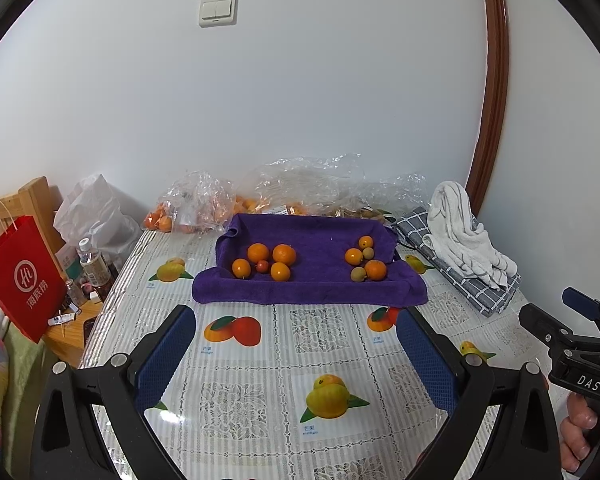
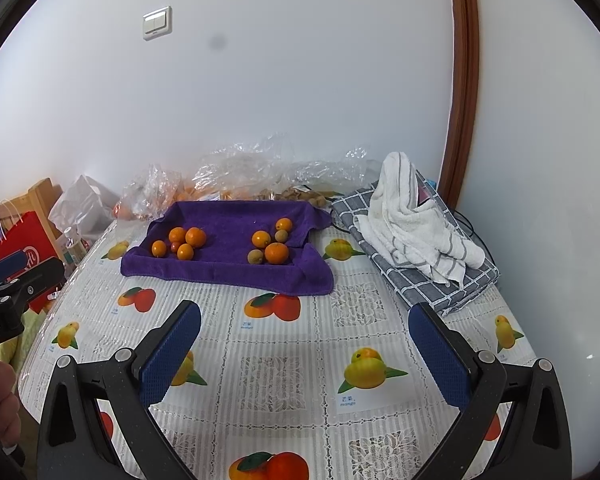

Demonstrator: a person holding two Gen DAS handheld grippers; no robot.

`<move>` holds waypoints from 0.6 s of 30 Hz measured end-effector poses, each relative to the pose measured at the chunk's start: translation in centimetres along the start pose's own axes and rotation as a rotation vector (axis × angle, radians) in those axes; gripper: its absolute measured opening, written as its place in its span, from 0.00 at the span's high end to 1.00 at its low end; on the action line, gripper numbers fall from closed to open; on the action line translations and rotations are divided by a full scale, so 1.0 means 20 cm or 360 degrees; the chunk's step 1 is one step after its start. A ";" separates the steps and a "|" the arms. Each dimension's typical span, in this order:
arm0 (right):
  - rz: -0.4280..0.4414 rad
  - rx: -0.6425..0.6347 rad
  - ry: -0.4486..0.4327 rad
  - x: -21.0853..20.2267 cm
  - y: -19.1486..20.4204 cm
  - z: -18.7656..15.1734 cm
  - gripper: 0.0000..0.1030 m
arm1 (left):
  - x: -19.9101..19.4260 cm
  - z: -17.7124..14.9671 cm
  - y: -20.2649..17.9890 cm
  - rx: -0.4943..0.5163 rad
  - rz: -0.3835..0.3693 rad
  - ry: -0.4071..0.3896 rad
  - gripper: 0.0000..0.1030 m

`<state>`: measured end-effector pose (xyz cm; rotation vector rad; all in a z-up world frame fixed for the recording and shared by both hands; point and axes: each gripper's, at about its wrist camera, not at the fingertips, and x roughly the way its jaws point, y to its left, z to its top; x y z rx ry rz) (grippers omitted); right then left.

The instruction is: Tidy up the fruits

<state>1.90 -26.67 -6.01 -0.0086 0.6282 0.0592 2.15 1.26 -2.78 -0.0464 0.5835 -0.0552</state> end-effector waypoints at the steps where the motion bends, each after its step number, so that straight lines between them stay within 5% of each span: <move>1: -0.0001 0.0000 -0.0001 0.00 0.00 0.00 0.01 | 0.00 0.00 0.00 0.0000 0.0002 0.0002 0.02; 18: 0.0006 -0.0012 0.0001 0.00 0.02 0.02 0.01 | -0.02 0.01 0.02 -0.0019 0.0008 -0.0004 0.02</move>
